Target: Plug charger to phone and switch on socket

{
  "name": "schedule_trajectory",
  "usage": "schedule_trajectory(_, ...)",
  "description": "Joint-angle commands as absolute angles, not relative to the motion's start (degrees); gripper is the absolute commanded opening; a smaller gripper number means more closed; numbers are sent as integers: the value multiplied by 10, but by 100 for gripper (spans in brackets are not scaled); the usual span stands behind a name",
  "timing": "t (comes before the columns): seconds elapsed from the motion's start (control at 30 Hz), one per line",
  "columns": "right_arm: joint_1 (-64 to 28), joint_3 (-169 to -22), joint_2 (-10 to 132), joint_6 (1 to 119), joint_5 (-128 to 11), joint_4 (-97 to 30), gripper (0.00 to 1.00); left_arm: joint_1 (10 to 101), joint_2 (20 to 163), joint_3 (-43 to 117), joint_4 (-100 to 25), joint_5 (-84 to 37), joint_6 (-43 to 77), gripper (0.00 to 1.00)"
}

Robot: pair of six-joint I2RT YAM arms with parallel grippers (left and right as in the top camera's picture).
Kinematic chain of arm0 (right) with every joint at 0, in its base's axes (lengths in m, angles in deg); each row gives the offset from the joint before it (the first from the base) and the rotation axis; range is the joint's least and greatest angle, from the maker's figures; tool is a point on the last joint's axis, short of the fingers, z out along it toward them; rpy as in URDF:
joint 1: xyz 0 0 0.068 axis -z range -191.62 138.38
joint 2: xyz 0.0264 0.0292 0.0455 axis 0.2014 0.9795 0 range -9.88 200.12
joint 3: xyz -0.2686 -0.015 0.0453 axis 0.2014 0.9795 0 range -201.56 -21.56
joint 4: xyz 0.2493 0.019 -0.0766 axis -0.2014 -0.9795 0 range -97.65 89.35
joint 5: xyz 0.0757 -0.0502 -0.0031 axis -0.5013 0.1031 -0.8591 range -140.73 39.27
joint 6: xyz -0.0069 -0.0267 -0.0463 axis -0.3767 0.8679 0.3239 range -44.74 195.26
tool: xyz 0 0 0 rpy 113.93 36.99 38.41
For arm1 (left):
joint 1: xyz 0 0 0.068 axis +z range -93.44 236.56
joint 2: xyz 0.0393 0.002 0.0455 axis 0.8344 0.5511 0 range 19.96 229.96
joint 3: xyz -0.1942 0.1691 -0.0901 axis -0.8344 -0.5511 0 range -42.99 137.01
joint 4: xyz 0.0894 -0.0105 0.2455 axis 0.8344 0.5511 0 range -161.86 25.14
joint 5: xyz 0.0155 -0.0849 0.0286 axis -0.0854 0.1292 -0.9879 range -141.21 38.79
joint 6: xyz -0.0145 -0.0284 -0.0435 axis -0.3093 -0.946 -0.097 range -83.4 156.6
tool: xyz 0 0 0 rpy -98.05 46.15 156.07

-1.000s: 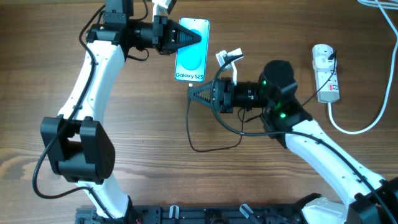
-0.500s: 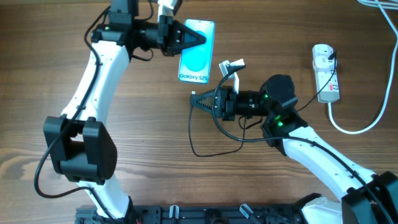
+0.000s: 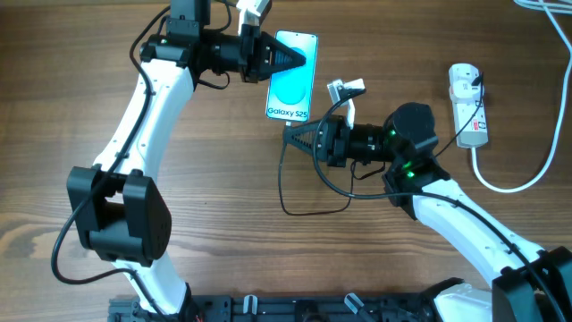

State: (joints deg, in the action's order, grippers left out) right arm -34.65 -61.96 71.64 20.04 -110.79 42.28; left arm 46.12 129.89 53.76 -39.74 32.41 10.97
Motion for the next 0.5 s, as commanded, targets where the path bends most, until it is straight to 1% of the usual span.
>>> schedule_trajectory(0.0,-343,-618,721,212,-1121,423,5,461,1286,549,-395,331,108,4)
schedule_trajectory(0.47,-343,-618,721,208,-1123,404,5,458,1286,549,-396,331,124,4)
